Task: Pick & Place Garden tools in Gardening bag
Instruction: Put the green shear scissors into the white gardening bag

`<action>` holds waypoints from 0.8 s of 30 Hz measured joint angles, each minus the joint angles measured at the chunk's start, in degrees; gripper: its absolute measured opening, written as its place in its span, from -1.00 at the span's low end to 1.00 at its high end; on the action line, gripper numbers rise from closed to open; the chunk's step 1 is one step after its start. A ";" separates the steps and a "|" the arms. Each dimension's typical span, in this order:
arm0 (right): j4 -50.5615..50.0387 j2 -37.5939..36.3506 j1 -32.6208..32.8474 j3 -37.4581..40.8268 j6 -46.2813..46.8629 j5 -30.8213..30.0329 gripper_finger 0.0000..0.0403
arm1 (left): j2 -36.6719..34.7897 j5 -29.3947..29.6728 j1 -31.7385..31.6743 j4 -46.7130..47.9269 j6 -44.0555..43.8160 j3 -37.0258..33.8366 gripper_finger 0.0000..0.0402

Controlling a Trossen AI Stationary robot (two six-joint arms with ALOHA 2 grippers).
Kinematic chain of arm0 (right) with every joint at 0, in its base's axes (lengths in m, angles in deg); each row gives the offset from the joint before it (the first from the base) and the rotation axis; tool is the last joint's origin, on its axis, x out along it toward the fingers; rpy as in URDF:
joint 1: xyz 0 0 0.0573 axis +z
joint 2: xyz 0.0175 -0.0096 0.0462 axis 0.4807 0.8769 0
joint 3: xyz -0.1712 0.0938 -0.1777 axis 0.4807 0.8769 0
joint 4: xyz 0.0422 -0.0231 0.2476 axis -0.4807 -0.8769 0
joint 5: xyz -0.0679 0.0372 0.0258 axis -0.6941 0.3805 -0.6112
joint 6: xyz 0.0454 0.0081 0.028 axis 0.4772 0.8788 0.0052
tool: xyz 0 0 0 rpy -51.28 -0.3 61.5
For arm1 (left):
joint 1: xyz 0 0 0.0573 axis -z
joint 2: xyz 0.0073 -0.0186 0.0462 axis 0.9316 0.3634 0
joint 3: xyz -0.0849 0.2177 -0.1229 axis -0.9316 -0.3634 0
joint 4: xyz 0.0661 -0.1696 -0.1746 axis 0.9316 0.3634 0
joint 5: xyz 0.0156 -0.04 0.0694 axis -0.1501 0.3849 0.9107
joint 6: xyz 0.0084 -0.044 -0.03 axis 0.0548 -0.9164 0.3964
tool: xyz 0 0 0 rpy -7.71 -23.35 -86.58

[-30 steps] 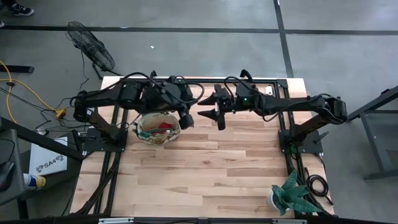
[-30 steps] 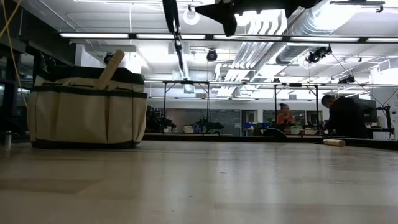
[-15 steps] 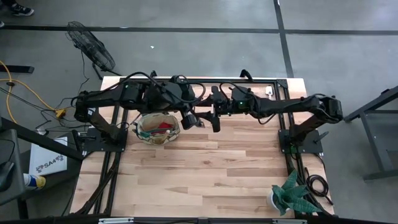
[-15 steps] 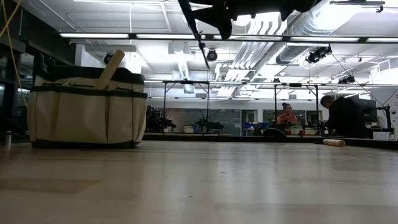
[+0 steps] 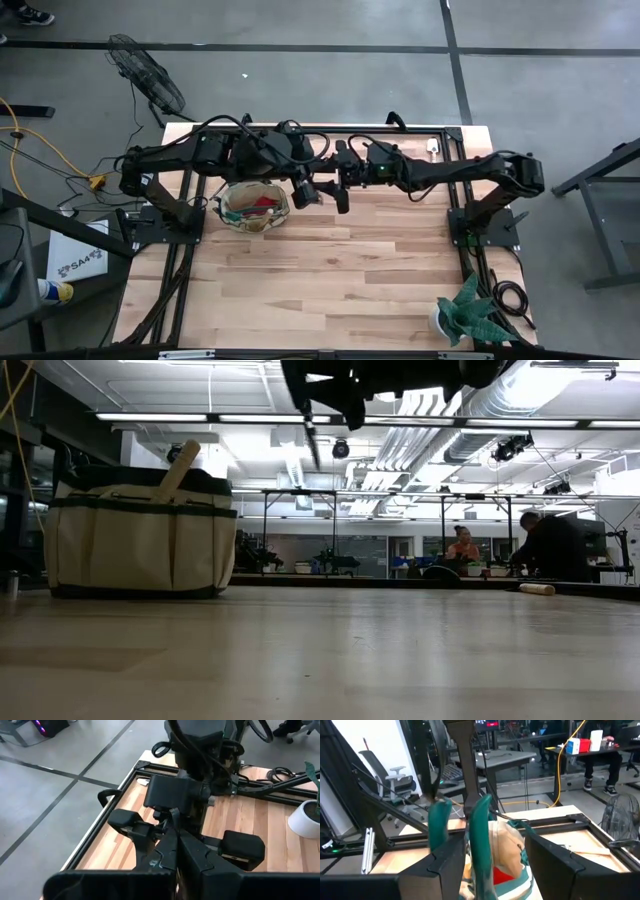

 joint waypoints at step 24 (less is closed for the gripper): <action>-6.40 3.31 0.11 -6.14 2.71 -0.06 -0.03 | -0.07 0.47 0.00 0.42 -0.02 0.00 -1.00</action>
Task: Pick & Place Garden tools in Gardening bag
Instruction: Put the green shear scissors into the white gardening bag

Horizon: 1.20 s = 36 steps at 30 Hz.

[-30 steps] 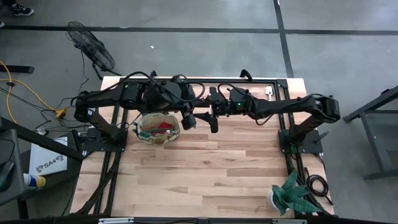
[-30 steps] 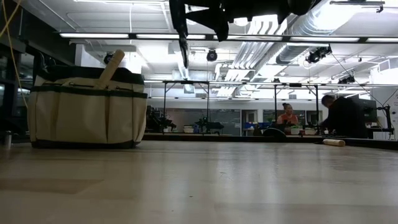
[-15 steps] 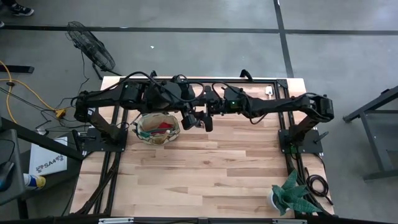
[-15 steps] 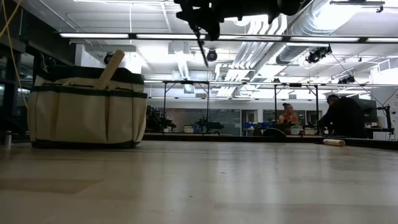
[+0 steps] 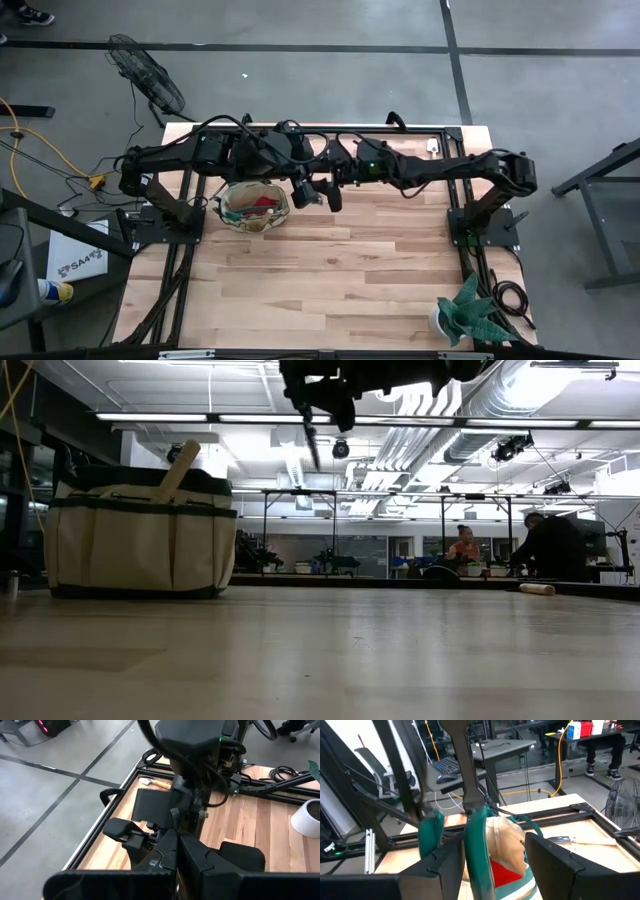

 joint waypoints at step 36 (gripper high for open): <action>0.35 -8.95 -0.90 0.02 4.41 1.70 -0.16 | -0.04 3.15 -0.02 1.86 -0.15 -0.02 -1.00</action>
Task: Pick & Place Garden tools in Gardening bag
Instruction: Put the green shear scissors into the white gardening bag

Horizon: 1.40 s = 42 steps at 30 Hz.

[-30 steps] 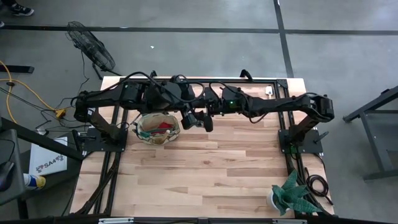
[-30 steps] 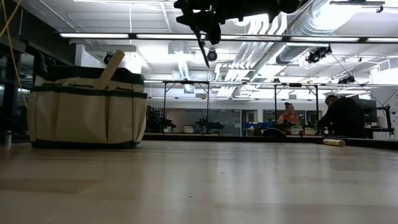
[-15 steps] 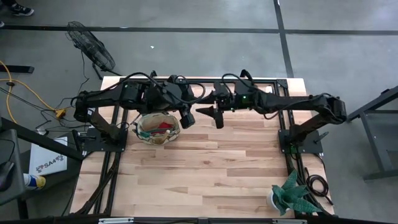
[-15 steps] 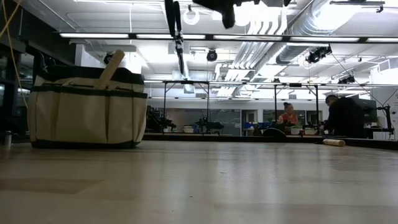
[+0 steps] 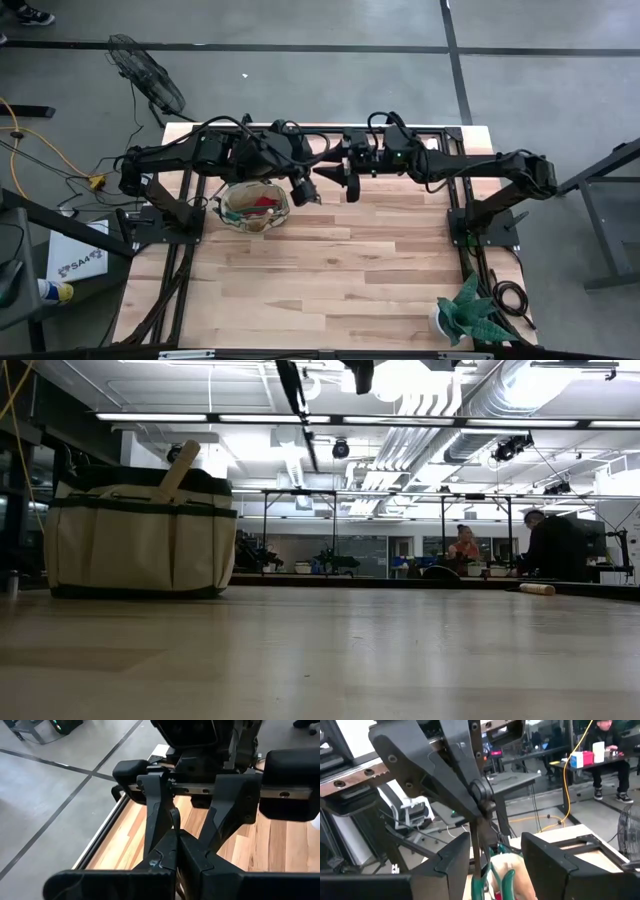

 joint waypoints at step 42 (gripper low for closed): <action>9.04 3.72 0.27 -0.48 6.04 1.41 -0.98 | 0.00 -0.56 -0.01 -0.87 -0.02 0.00 -1.00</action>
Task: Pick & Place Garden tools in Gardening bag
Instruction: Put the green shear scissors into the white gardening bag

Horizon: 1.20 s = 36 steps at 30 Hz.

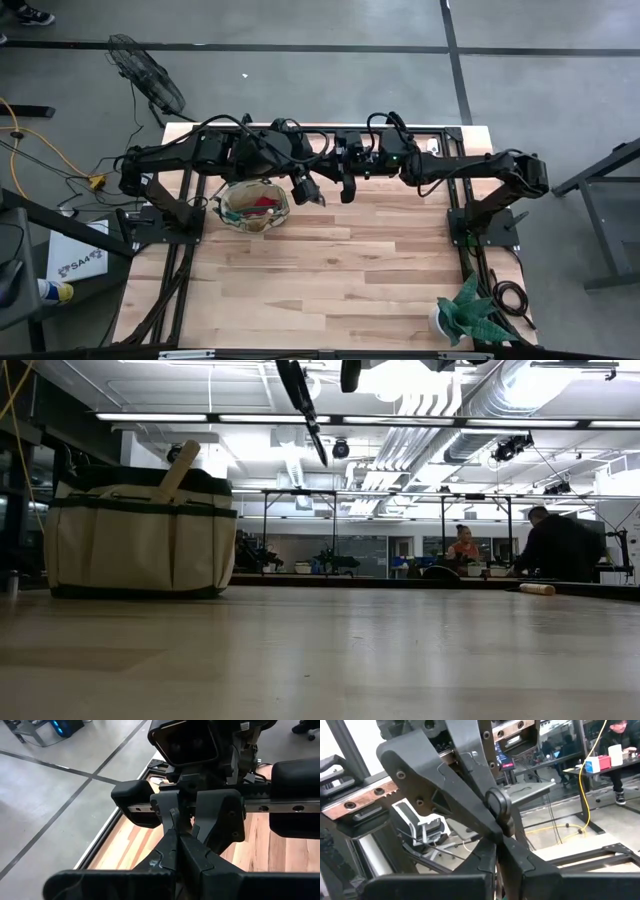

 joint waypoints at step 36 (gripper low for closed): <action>-2.82 0.93 -2.63 -0.06 3.60 7.62 -0.98 | -14.33 -1.08 0.10 21.45 -13.31 0.07 -0.95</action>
